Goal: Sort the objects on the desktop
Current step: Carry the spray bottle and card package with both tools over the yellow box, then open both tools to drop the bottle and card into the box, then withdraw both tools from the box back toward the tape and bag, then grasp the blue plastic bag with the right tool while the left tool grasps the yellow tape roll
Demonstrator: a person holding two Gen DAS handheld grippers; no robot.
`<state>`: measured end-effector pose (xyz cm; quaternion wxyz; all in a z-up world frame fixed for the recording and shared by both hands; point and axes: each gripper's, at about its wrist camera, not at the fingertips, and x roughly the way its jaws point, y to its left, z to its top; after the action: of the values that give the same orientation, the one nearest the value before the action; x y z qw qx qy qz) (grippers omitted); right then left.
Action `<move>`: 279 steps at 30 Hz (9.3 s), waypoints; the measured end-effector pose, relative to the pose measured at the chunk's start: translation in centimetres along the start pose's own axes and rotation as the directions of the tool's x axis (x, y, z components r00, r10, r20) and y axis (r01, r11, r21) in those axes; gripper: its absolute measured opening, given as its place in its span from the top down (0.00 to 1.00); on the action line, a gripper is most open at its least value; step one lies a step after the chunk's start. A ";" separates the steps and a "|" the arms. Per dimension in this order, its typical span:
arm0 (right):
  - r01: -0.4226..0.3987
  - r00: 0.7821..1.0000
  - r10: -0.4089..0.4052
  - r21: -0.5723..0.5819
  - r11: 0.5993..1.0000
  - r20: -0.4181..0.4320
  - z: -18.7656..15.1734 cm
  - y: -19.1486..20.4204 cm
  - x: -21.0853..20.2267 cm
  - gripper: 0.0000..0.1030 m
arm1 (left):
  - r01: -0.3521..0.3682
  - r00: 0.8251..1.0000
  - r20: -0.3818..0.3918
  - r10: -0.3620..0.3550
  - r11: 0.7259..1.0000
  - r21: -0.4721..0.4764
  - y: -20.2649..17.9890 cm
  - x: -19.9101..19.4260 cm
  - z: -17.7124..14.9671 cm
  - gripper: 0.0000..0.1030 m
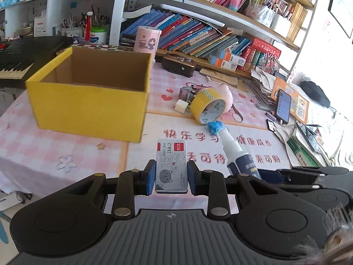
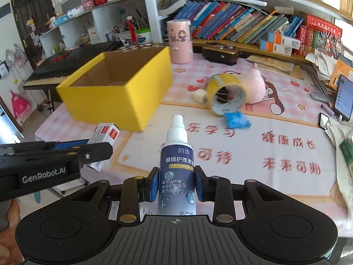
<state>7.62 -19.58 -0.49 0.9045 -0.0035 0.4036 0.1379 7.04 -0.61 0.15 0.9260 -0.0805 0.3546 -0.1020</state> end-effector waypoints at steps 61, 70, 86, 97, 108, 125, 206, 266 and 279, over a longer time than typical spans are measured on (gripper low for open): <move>-0.129 0.985 0.145 -0.167 0.978 0.092 5.9 13.0 3.6 0.68 | -0.137 0.983 0.115 0.142 0.989 -0.053 11.0 -2.9 5.0 0.73; -0.186 0.962 0.222 -0.212 0.959 0.160 12.9 11.6 5.8 0.68 | -0.181 0.961 0.203 0.190 0.981 -0.062 10.5 -0.8 11.8 0.73; -0.175 0.984 0.171 -0.368 0.913 -0.042 19.0 11.2 17.8 0.68 | -0.293 0.947 0.115 0.301 0.953 -0.077 13.1 9.1 18.3 0.73; -0.209 0.965 0.100 -0.474 0.855 -0.244 19.7 12.3 24.7 0.68 | -0.346 0.937 -0.072 0.342 0.937 -0.056 15.4 16.0 17.0 0.73; -0.182 0.953 0.007 -0.553 0.813 -0.304 18.8 13.2 25.9 0.69 | -0.370 0.920 -0.161 0.358 0.927 -0.053 16.3 18.5 16.0 0.73; -0.144 0.983 0.071 -0.471 0.870 -0.169 19.5 12.0 21.3 0.62 | -0.344 0.937 0.060 0.344 0.939 -0.009 13.6 12.4 16.9 0.33; 0.257 0.957 -0.282 0.270 0.928 0.059 -0.1 -5.3 0.2 0.54 | -0.048 0.998 0.049 0.040 0.985 0.164 -4.8 3.8 3.7 0.17; -0.035 0.996 0.026 0.106 0.994 0.084 4.4 -20.1 8.0 0.62 | -0.311 0.947 0.018 0.320 0.903 0.297 -14.8 26.2 9.3 0.82; -0.022 0.999 0.017 0.122 0.992 0.043 4.1 -19.3 8.0 0.62 | -0.178 0.984 0.052 0.171 0.966 0.190 -14.2 19.3 9.8 0.94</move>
<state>20.62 -35.72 -5.63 0.9098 0.0587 0.3924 0.1217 25.81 -18.29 -1.88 0.9409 0.0397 0.3321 -0.0527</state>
